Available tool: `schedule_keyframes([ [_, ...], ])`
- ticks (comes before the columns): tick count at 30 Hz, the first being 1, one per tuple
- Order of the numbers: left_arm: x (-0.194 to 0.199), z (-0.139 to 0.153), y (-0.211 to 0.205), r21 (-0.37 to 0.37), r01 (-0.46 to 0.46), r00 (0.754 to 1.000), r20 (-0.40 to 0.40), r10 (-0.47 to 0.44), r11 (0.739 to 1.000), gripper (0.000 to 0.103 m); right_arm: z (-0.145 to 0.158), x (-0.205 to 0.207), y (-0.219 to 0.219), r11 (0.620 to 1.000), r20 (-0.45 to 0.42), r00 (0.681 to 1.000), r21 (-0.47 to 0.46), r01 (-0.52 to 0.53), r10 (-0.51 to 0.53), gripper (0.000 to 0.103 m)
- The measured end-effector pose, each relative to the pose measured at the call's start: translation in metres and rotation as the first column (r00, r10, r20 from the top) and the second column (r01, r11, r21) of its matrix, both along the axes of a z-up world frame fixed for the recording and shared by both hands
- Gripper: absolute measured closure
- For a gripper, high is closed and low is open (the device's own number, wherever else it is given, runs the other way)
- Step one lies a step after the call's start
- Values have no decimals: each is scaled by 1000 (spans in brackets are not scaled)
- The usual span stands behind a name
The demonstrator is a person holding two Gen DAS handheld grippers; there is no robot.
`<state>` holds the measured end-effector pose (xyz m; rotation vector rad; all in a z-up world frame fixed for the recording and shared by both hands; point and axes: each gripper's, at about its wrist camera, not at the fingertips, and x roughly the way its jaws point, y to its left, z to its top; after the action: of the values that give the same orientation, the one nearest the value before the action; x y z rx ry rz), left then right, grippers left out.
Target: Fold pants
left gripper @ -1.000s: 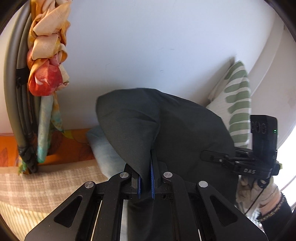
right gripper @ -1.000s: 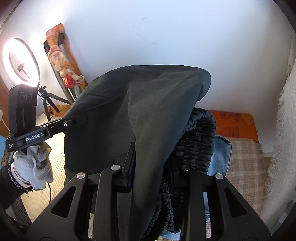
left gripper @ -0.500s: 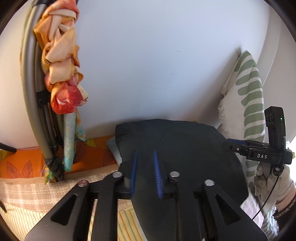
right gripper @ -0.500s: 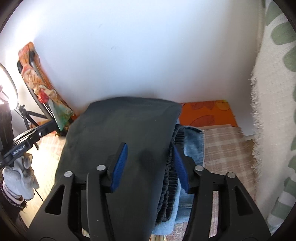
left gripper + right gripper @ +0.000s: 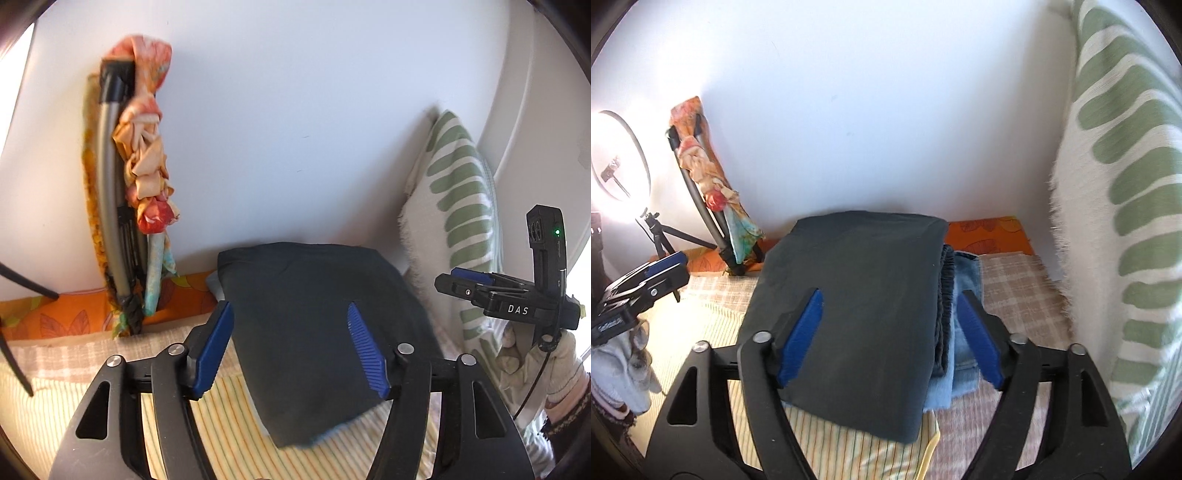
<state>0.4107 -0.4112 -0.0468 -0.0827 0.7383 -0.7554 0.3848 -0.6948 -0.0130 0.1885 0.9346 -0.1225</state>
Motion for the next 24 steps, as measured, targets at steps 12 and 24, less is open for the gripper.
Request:
schedule_keyframes([
  [12, -70, 28, 17, 53, 7, 999, 48, -9, 999, 30, 42, -73, 42, 995, 61, 996, -76, 70, -65, 13],
  [24, -134, 38, 78, 39, -33, 995, 91, 29, 999, 26, 76, -144, 127, 983, 161, 985, -162, 91, -65, 0],
])
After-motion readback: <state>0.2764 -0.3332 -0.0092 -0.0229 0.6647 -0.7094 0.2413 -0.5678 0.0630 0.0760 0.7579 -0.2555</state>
